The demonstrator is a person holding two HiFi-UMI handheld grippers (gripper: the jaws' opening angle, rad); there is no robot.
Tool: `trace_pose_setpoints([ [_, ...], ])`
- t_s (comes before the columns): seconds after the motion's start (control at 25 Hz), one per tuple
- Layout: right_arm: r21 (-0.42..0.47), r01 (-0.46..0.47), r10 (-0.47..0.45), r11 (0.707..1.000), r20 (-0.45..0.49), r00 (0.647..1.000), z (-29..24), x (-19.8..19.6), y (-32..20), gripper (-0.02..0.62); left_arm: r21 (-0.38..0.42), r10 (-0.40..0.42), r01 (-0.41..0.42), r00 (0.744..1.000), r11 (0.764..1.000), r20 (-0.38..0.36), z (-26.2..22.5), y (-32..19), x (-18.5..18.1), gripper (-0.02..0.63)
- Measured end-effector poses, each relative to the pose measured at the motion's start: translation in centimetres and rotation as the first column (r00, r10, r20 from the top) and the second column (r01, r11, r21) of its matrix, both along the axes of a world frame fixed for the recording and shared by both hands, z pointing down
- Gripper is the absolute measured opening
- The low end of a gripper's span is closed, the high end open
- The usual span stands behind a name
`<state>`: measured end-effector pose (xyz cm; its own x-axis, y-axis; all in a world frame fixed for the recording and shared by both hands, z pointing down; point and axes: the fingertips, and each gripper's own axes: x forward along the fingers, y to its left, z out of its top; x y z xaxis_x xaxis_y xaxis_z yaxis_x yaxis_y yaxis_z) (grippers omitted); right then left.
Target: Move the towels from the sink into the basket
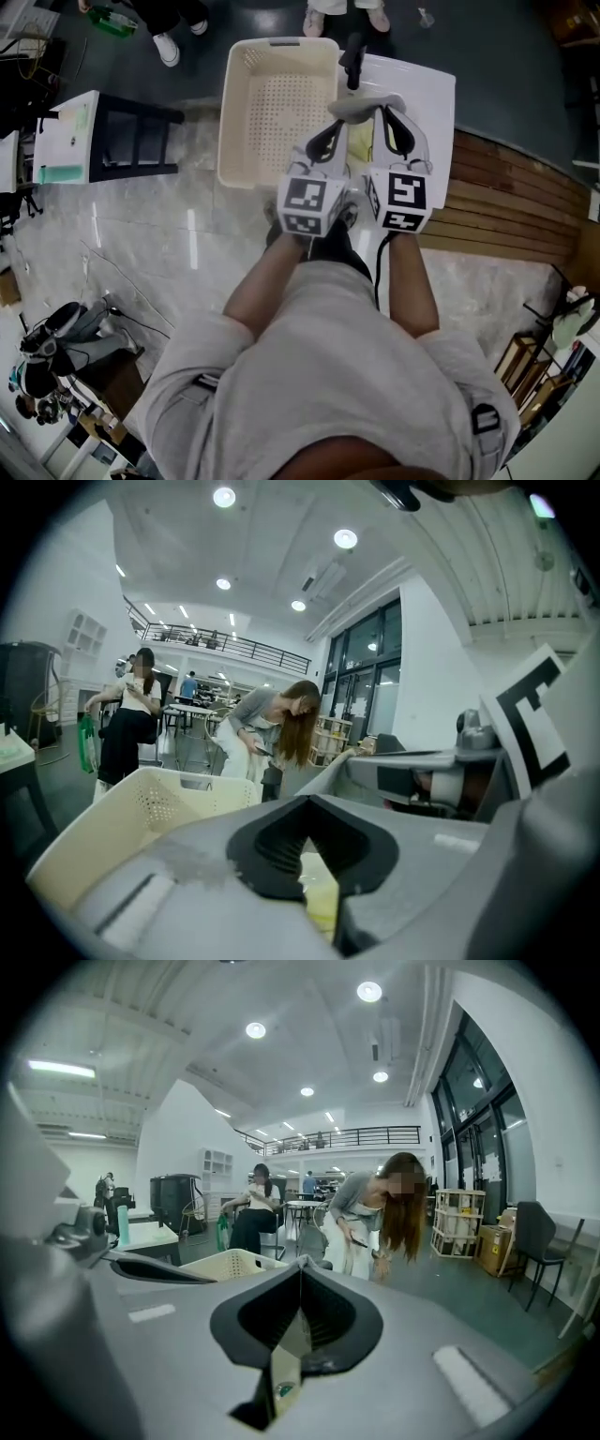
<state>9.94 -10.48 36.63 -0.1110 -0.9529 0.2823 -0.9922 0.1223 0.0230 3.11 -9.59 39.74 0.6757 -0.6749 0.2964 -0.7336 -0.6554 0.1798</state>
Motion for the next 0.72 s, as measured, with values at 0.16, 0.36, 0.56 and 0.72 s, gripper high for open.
trace_pose_setpoints([
  [0.16,0.011,0.052,-0.052,0.999,0.002,0.999,-0.4,-3.0,-0.5,0.011,0.005,-0.04,0.04,0.999,0.999,-0.002,-0.3,-0.1,-2.5,0.02],
  [0.36,0.006,0.111,-0.111,0.994,-0.001,0.994,-0.5,-6.2,-1.1,0.011,0.01,-0.093,0.093,0.996,0.996,-0.002,-0.5,-0.5,-5.4,0.02],
  [0.56,0.01,0.162,-0.162,0.987,-0.003,0.987,-0.8,-9.1,-1.7,0.011,0.014,-0.141,0.141,0.99,0.99,-0.005,-0.8,-0.7,-8.1,0.02],
  [0.72,-0.001,0.203,-0.203,0.979,-0.007,0.979,-0.6,-11.5,-1.9,0.011,0.013,-0.176,0.176,0.984,0.984,-0.003,-0.8,-1.0,-10.2,0.02],
])
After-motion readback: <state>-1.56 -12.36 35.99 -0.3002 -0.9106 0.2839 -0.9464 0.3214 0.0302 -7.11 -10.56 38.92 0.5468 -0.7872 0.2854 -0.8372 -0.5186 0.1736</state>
